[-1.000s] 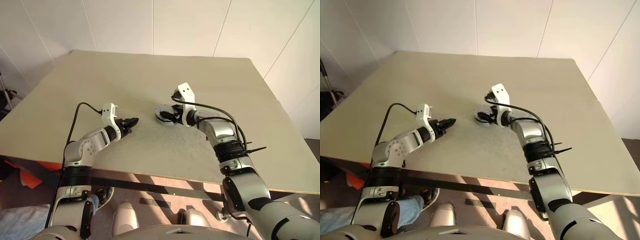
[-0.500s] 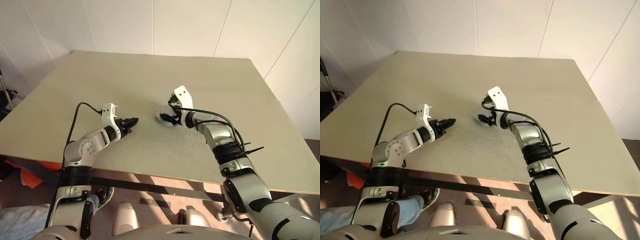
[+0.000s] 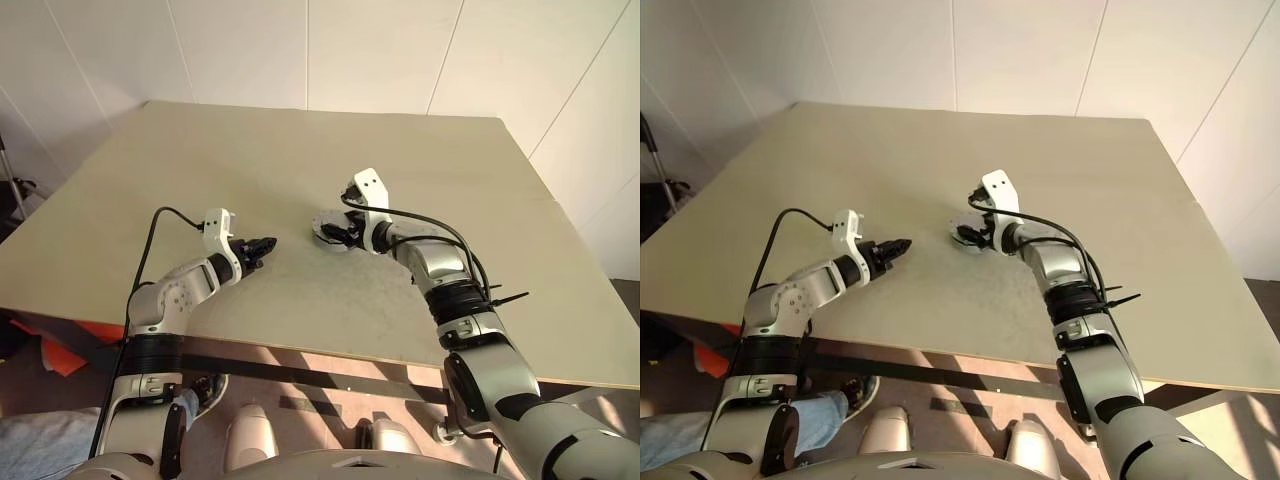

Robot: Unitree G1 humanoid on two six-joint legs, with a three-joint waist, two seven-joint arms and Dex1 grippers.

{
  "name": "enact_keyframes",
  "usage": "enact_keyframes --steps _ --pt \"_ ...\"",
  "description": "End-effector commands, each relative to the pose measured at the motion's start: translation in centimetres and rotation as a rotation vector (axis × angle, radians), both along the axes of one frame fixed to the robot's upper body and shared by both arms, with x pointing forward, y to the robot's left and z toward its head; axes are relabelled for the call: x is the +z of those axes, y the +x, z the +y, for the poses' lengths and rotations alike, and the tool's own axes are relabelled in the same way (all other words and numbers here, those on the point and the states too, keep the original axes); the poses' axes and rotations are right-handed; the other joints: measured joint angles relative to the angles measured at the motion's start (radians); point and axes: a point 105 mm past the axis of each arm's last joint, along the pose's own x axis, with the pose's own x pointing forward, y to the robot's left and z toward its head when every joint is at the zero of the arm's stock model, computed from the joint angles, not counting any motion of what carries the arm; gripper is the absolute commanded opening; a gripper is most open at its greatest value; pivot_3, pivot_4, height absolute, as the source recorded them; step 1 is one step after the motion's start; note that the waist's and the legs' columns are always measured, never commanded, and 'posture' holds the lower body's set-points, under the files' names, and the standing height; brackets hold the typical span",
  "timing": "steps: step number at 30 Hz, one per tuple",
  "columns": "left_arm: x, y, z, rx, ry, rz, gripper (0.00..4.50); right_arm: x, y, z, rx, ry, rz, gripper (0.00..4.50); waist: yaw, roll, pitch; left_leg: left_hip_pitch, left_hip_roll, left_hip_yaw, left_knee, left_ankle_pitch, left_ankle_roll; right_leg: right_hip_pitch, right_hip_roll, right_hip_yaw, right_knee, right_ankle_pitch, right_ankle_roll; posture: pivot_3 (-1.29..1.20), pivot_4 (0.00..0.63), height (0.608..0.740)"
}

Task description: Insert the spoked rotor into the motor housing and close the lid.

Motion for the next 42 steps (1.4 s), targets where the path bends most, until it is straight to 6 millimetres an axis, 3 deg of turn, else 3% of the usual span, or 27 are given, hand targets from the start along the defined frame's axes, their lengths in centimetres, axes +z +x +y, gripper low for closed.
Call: enact_keyframes --steps 1,27,42 --pt "1.3 0.2 0.0 -0.004 0.006 -0.053 1.63 0.4 0.4 -0.5 -0.022 -0.035 -0.031 3.17 0.0 0.0 0.0 0.0 0.0 0.0 0.0 0.0 0.0 0.0 0.0 0.0 0.0 0.0 0.0 0.0 0.0 0.74" --pt "1.2 0.2 0.1 -0.006 0.019 -0.047 1.63 -1.2 1.0 -1.2 -0.095 -0.107 -0.02 3.17 0.0 0.0 0.0 0.003 0.0 0.0 0.0 0.0 -0.001 0.002 0.0 0.0 0.0 -0.003 0.005 0.0 0.0 0.74" --pt "0.8 0.1 -0.3 -0.023 0.029 -0.038 1.63 0.3 1.4 -1.2 -0.135 0.021 -0.008 3.17 0.0 0.0 0.0 0.002 0.0 0.0 0.0 0.001 -0.001 0.002 0.0 0.0 0.0 -0.003 0.005 0.0 0.0 0.74"
